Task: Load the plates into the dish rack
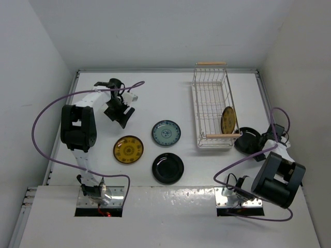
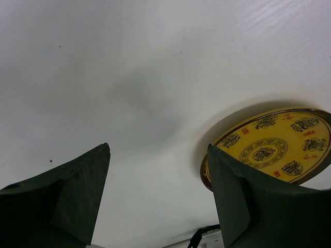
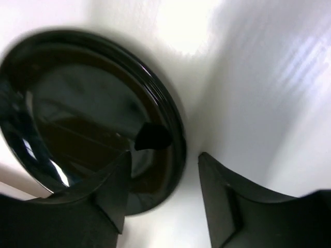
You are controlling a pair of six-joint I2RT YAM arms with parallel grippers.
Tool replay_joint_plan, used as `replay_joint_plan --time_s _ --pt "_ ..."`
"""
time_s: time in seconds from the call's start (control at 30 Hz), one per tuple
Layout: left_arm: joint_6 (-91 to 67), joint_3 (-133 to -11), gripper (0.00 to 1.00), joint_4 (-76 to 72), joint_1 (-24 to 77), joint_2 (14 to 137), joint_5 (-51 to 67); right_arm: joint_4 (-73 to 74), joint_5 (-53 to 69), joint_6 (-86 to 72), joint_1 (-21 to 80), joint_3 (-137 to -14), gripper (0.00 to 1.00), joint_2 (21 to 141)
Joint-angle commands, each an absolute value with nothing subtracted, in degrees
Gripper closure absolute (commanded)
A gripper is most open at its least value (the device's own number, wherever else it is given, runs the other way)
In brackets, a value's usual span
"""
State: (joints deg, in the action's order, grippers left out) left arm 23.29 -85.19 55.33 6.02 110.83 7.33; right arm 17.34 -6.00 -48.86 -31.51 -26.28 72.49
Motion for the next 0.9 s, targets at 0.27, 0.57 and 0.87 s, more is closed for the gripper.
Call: replay_joint_plan --time_s 0.27,0.57,0.87 --pt "22.6 -87.5 0.20 56.7 5.1 111.1 8.4 8.2 -6.9 -58.4 -33.1 -21.6 0.87 77.3" --pt "22.6 -87.5 0.20 56.7 5.1 111.1 7.9 7.8 -11.1 -54.3 -32.5 -22.6 1.00 62.8" --pt "23.1 -88.7 0.20 57.2 5.1 111.6 6.2 10.7 -18.8 -40.0 -28.7 -34.7 1.00 51.4"
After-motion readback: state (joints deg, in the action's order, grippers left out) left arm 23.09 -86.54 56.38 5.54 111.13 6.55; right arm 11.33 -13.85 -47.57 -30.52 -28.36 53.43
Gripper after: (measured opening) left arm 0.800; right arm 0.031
